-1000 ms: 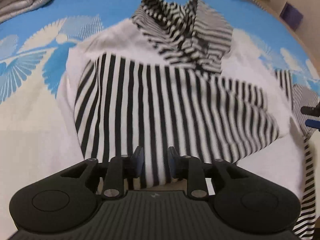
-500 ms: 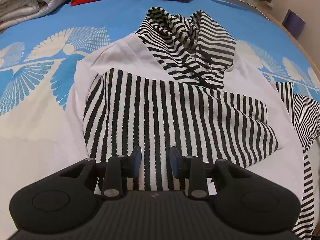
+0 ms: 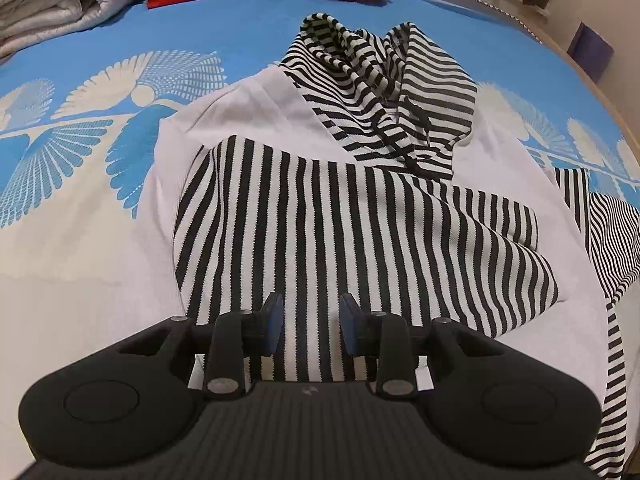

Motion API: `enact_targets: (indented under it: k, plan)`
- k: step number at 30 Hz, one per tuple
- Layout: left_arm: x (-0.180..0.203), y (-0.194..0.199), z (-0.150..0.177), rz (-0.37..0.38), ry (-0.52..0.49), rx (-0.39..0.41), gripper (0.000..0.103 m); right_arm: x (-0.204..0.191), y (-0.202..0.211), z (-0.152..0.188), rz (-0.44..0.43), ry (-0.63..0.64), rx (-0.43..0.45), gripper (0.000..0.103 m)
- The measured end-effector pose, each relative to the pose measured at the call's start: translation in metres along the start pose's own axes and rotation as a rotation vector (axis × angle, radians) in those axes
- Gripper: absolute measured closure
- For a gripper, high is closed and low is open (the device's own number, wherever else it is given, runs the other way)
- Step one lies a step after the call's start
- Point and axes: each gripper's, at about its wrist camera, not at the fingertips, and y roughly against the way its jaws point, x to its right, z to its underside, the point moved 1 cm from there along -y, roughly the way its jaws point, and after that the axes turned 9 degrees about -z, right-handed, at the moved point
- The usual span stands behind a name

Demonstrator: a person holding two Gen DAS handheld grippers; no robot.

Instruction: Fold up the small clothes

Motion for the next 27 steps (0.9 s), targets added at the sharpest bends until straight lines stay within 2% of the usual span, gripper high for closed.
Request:
enact_targets:
  k: [6,7,8,9,10,13,16,18,20,23,25,27]
  plan:
    - [-0.001,0.000,-0.001,0.004,0.005,-0.003,0.069,0.000,-0.005,-0.001,0.014,0.006,0.042,0.058]
    - [-0.002,0.000,-0.001,0.005,0.006,-0.004,0.069,-0.001,-0.005,-0.002,0.018,0.007,0.046,0.065]
    - [-0.002,0.001,-0.001,0.005,0.008,-0.003,0.069,-0.001,-0.005,-0.002,0.017,0.002,0.049,0.079]
    - [-0.002,0.001,-0.001,0.005,0.010,-0.003,0.069,0.001,-0.005,-0.002,0.016,-0.009,0.048,0.086]
    - [-0.003,0.001,-0.001,0.005,0.011,-0.002,0.069,0.003,-0.005,-0.003,0.016,-0.028,0.050,0.098]
    - [-0.008,0.001,-0.003,0.006,0.026,-0.001,0.069,0.001,0.003,-0.007,0.017,-0.051,0.099,0.102]
    - [-0.019,0.003,-0.008,0.001,0.067,0.005,0.069,-0.033,0.023,-0.006,0.000,0.056,0.180,0.102]
    - [-0.028,0.007,-0.012,-0.017,0.091,0.021,0.069,-0.076,0.042,0.002,-0.063,0.194,0.248,0.102]
    - [-0.040,0.011,-0.018,-0.034,0.107,0.041,0.069,-0.131,0.068,0.023,-0.164,0.372,0.315,0.102]
    - [-0.066,0.018,-0.026,-0.059,0.168,0.065,0.069,-0.206,0.114,0.071,-0.444,0.567,0.339,0.102]
    - [-0.082,0.020,-0.029,-0.071,0.216,0.066,0.069,-0.247,0.142,0.115,-0.654,0.660,0.268,0.102]
    - [-0.094,0.022,-0.030,-0.073,0.247,0.063,0.069,-0.279,0.155,0.160,-0.828,0.714,0.070,0.100]
